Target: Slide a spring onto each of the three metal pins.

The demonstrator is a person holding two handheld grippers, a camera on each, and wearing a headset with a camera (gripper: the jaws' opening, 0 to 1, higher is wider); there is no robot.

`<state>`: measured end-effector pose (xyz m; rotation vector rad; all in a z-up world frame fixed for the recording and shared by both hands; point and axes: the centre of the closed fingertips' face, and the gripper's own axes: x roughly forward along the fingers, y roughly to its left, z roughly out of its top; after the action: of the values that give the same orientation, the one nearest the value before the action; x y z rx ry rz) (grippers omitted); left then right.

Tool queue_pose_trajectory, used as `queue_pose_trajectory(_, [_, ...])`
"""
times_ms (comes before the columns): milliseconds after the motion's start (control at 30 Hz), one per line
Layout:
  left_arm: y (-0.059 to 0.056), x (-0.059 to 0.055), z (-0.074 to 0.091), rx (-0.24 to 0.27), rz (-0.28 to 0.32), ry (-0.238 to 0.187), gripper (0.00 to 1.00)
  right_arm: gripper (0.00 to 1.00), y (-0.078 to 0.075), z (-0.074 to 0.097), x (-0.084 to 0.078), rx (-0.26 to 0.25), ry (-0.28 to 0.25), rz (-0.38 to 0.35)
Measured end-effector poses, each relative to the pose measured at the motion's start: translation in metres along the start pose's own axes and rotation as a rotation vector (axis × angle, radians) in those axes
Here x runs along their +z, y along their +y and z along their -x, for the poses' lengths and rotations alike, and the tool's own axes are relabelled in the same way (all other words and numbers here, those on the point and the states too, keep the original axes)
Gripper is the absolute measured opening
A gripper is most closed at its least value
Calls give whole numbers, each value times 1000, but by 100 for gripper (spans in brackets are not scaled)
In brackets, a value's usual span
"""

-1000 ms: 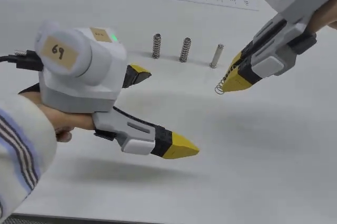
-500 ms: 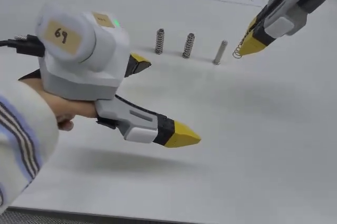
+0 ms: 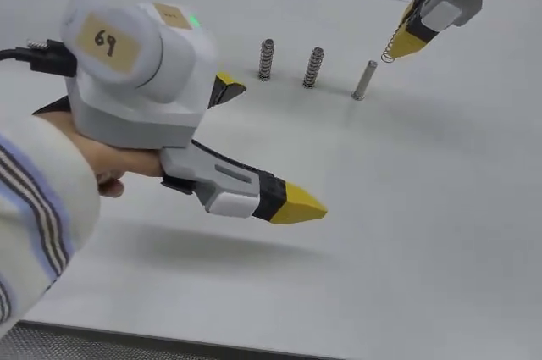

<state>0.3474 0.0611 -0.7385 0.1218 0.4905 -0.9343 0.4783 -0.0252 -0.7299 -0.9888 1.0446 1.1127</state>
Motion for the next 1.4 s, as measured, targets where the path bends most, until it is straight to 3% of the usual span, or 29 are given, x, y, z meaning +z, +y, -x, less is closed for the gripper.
queue_pose_trajectory(300, [3, -5, 1, 4, 0, 20, 98, 8, 2, -10, 11, 19, 0, 17])
queue_pose_trajectory(467, [0, -9, 1, -7, 0, 29, 98, 8, 1, -19, 5, 33, 30, 17])
queue_pose_trajectory(567, [-1, -11, 1, -8, 1, 34, 98, 8, -5, -19, 9, 31, 16, 1])
queue_pose_trajectory(833, [0, -14, 1, -6, 6, 44, 97, 8, -3, -24, 3, 36, 35, -4])
queue_pose_trajectory(1200, [-1, -18, 3, -4, 11, 61, 96, 8, -14, -56, 0, 69, 67, -20])
queue_pose_trajectory(1400, [-3, -18, 3, -12, 17, 59, 96, 8, -15, -64, -1, 66, 80, -4])
